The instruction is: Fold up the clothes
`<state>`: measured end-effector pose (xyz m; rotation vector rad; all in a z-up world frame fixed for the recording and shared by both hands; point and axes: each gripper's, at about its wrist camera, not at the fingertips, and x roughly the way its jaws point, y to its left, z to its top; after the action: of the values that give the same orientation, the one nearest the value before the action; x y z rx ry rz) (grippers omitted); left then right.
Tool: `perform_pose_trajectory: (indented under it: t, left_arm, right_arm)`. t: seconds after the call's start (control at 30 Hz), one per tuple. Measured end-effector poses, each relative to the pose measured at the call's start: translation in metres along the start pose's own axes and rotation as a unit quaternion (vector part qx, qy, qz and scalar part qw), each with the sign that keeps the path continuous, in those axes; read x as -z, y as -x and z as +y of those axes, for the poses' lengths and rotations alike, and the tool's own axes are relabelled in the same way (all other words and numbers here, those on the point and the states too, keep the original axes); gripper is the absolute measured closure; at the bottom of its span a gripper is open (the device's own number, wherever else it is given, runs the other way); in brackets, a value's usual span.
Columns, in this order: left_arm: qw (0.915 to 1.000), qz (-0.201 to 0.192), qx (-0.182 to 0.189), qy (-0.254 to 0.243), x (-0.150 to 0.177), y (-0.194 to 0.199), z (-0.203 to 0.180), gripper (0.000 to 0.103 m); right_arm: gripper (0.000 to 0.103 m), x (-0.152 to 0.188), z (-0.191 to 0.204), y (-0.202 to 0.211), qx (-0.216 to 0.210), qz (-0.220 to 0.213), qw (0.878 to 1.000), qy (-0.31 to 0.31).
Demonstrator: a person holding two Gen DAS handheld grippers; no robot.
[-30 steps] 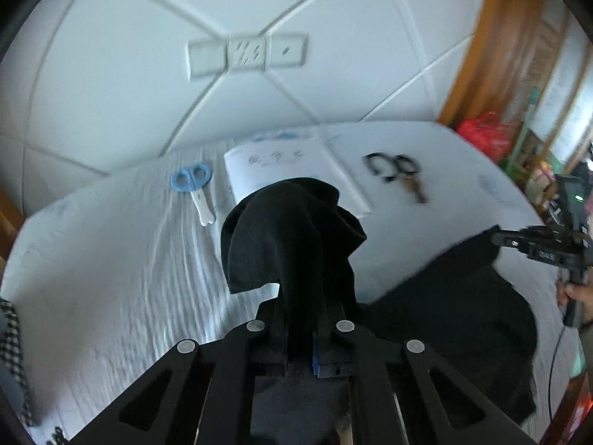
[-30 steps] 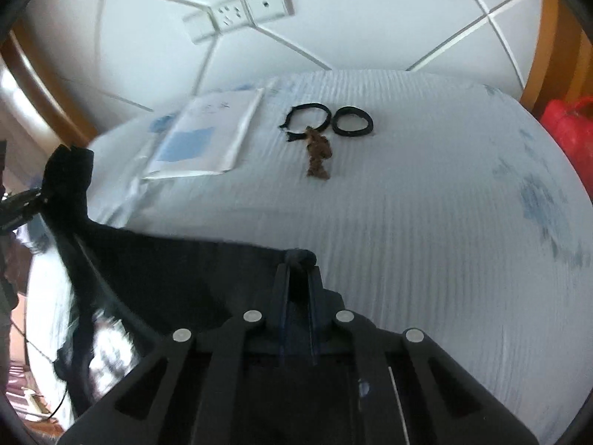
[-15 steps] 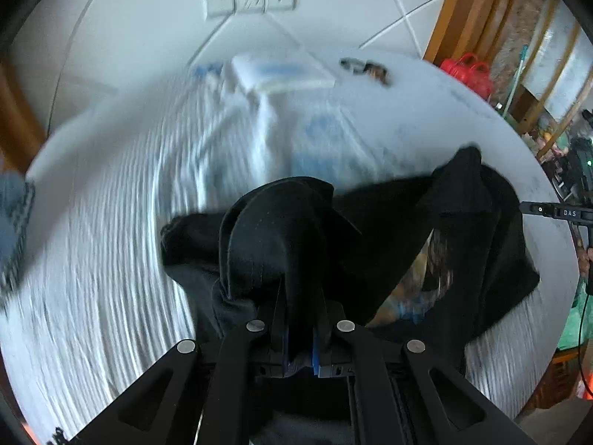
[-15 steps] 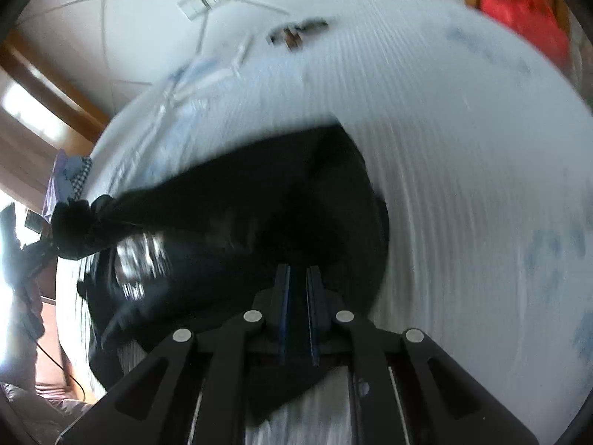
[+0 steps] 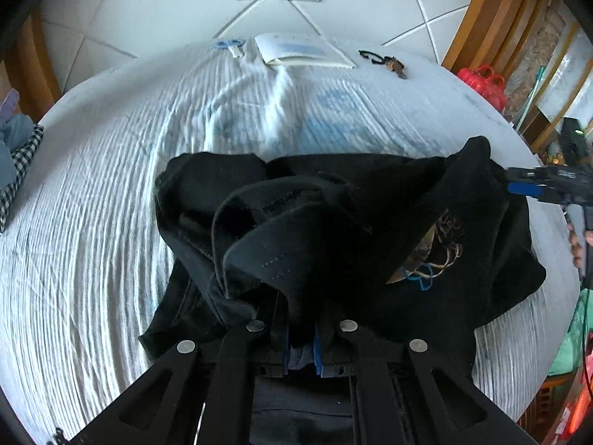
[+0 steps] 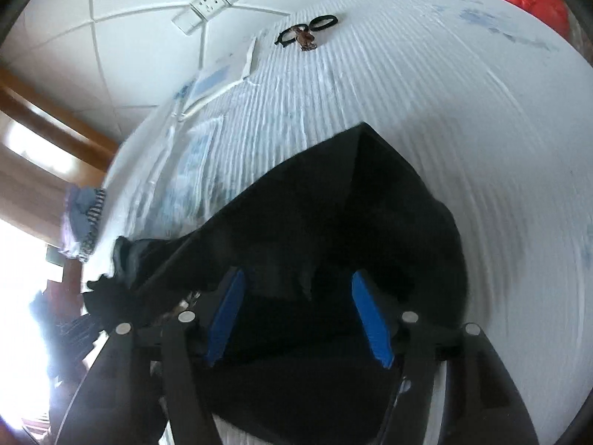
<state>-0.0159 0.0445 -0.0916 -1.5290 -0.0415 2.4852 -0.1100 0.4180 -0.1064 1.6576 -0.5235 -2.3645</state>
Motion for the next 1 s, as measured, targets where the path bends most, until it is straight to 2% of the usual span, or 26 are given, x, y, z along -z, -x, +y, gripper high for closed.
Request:
perform_pose_trajectory:
  t: [0.07,0.1,0.13,0.17,0.2,0.27,0.37,0.47,0.53,0.67,0.77,0.83,0.9,1.0]
  left_arm:
    - [1.0000,-0.001,0.001,0.008,-0.002,0.000,-0.001,0.093]
    - [0.9999,-0.001,0.002,0.012,-0.002,0.001,-0.002,0.094]
    - [0.9999,-0.006,0.000,0.010,-0.003,0.004,-0.003,0.095]
    - [0.9999,-0.013,-0.002,0.005,-0.004,0.009,-0.005,0.095]
    - [0.9997,-0.023,-0.004,0.000,-0.004,0.016,-0.006,0.095]
    - [0.9989,-0.046,-0.005,-0.007,-0.004,0.034,-0.009,0.095]
    - [0.9972,-0.072,-0.002,-0.018,0.006,0.062,-0.011,0.095]
    - [0.9966,-0.077,0.007,-0.029,0.030,0.079,-0.009,0.095]
    - [0.9970,-0.066,0.014,-0.037,0.047,0.079,-0.009,0.095]
    - [0.9980,-0.009,0.036,-0.052,0.082,0.061,-0.007,0.091]
    - [0.9978,0.022,0.047,-0.041,0.102,0.059,0.005,0.067]
    - [0.9982,0.021,0.046,-0.032,0.107,0.069,0.016,0.043]
    - [0.9987,0.006,0.047,-0.020,0.103,0.086,0.030,0.036]
    - [0.9987,-0.016,0.048,0.000,0.093,0.110,0.050,0.030]
  right_arm:
    - [0.029,-0.002,0.010,-0.015,0.032,0.003,0.999,0.013]
    - [0.029,-0.001,0.017,-0.020,0.048,0.003,0.999,0.026]
    - [0.047,0.001,0.026,-0.024,0.063,0.009,0.997,0.048]
    - [0.090,0.002,0.036,-0.026,0.081,0.015,0.994,0.068]
    - [0.092,0.004,0.043,-0.024,0.090,0.010,0.993,0.080]
    - [0.093,0.009,0.055,-0.015,0.102,0.001,0.990,0.100]
    - [0.093,0.036,0.047,0.024,0.076,-0.020,0.993,0.085]
    - [0.093,0.063,0.040,0.063,0.049,-0.041,0.995,0.070]
    - [0.093,0.083,0.033,0.086,0.035,-0.050,0.996,0.059]
    - [0.093,0.126,0.006,0.071,0.051,-0.001,0.998,0.034]
    - [0.093,0.151,-0.012,0.059,0.060,0.029,0.998,0.011]
    - [0.093,0.162,-0.021,0.061,0.072,0.028,0.997,-0.007]
    - [0.092,0.163,-0.027,0.071,0.086,0.017,0.996,-0.023]
    - [0.071,0.156,-0.029,0.089,0.090,-0.009,0.995,-0.036]
